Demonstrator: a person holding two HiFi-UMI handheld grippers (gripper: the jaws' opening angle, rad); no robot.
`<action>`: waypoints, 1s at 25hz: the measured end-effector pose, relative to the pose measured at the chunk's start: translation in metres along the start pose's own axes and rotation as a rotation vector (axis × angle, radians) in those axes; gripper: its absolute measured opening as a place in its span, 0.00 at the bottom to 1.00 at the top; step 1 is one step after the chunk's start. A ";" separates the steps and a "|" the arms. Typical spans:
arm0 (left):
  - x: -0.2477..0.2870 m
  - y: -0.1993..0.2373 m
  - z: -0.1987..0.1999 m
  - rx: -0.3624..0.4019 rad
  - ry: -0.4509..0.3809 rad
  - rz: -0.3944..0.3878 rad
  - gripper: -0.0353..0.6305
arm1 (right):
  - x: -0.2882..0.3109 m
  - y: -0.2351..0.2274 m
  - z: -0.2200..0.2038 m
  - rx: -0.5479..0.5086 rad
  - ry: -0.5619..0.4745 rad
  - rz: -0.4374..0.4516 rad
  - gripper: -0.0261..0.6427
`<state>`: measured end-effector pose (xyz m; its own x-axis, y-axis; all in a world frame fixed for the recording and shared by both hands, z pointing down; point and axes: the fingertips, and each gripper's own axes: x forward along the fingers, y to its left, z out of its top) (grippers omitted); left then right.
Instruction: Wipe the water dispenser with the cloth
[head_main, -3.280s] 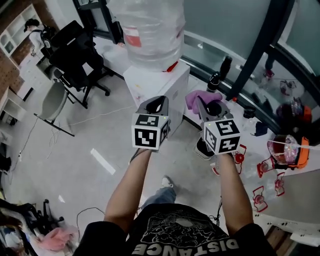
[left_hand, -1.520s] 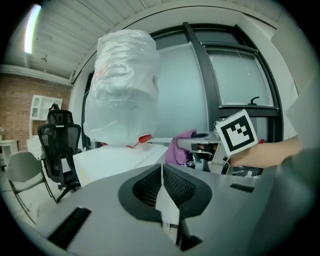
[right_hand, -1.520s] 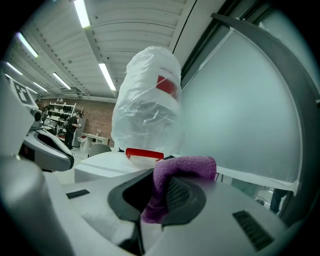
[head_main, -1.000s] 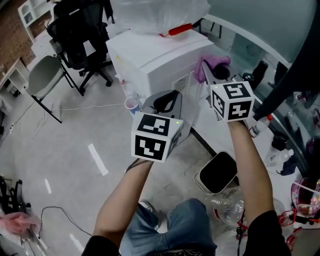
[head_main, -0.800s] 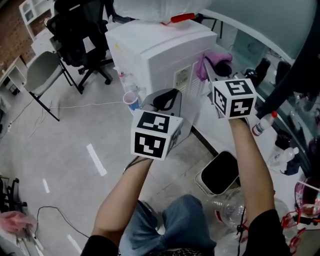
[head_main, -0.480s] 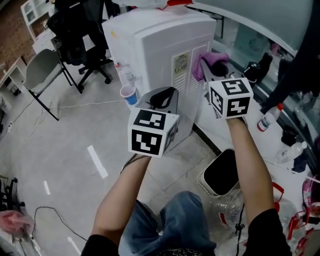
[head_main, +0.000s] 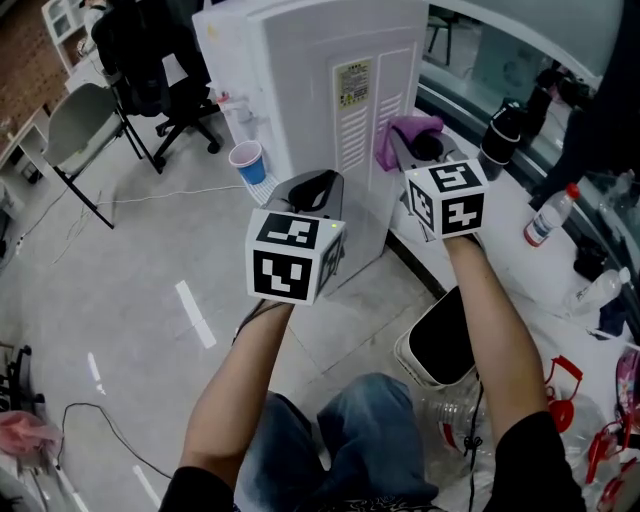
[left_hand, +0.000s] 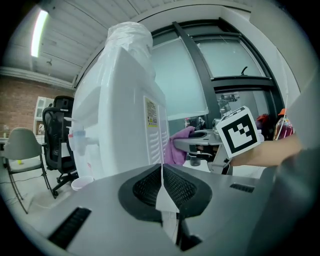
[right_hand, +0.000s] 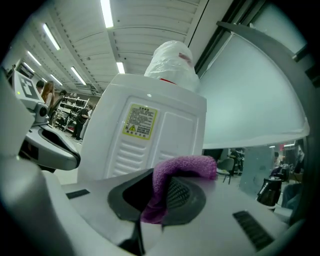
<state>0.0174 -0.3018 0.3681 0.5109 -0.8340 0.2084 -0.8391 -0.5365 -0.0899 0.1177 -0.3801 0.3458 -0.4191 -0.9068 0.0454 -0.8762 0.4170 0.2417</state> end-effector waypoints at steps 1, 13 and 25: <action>0.000 0.001 -0.004 -0.002 0.002 0.006 0.10 | 0.001 0.001 -0.008 0.010 0.006 0.003 0.11; 0.009 -0.008 -0.044 -0.040 0.001 0.039 0.10 | -0.002 0.015 -0.101 0.070 0.106 0.024 0.11; 0.016 -0.012 -0.078 -0.042 0.030 -0.006 0.10 | 0.011 0.033 -0.200 0.138 0.222 0.012 0.11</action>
<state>0.0211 -0.2984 0.4484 0.5102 -0.8263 0.2384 -0.8436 -0.5348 -0.0480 0.1315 -0.3885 0.5484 -0.3803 -0.8866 0.2632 -0.9022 0.4183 0.1055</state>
